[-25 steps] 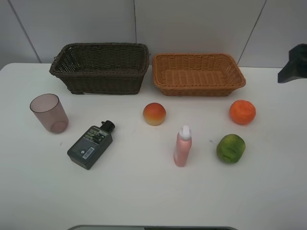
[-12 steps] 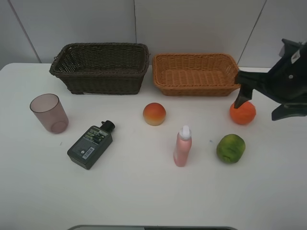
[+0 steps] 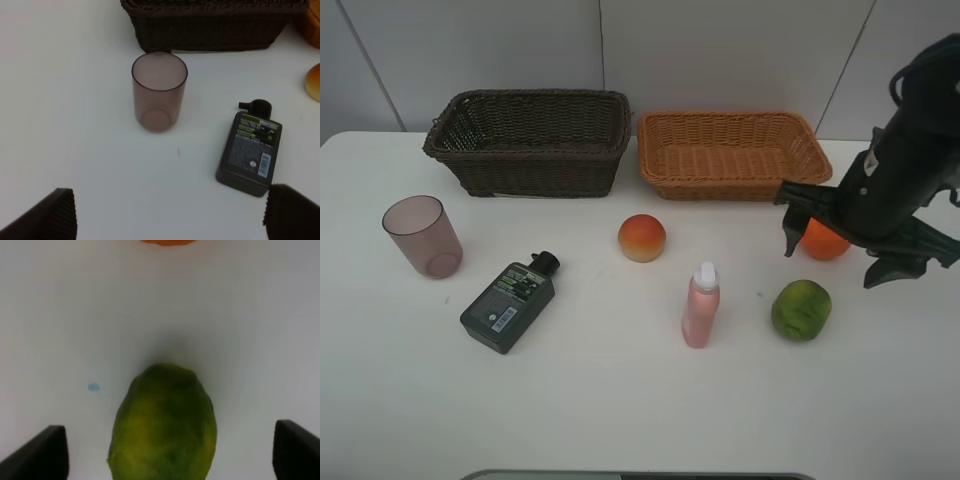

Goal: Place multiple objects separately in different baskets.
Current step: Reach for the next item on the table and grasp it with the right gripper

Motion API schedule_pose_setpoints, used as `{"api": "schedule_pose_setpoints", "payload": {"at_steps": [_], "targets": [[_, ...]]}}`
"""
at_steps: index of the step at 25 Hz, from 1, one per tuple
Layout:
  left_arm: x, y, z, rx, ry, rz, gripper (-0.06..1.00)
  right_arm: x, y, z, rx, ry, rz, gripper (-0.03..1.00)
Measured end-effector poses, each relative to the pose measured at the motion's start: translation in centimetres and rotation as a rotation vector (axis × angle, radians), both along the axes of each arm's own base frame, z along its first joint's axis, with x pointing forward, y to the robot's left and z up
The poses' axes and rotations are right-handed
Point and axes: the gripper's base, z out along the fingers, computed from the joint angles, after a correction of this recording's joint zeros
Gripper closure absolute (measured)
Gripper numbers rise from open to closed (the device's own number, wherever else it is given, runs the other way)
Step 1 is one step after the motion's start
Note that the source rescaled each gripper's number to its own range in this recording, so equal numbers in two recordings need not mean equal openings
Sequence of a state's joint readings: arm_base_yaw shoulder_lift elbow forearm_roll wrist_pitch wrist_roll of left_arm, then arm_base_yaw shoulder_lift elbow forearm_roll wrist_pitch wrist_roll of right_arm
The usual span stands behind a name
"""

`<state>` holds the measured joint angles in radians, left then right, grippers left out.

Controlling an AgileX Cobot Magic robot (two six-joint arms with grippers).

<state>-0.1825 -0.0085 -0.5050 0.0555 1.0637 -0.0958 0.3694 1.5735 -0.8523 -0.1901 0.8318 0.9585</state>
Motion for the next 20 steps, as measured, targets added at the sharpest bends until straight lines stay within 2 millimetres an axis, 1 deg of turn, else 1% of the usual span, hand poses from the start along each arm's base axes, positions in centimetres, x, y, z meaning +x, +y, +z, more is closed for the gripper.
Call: {"api": "schedule_pose_setpoints", "payload": {"at_steps": [3, 7, 12, 16, 20], "targets": [[0.0, 0.0, 0.0, 0.000, 0.000, 0.000, -0.01, -0.3, 0.4, -1.3, 0.001, 0.024, -0.006, 0.12], [0.0, 0.0, 0.0, 0.000, 0.000, 0.000, -0.01, 0.1, 0.7, -2.6, 0.017, 0.037, -0.031, 0.12], [0.0, 0.0, 0.0, 0.000, 0.000, 0.000, -0.01, -0.3, 0.7, -4.3, 0.024, 0.054, -0.035, 0.12], [0.0, 0.0, 0.0, 0.002, 0.000, 0.001, -0.01, -0.8, 0.6, -5.1, 0.043, 0.042, -0.035, 0.12], [0.0, 0.0, 0.0, 0.002, 0.000, 0.002, -0.01, -0.7, 0.7, -5.4, 0.052, 0.036, -0.047, 0.12]]}}
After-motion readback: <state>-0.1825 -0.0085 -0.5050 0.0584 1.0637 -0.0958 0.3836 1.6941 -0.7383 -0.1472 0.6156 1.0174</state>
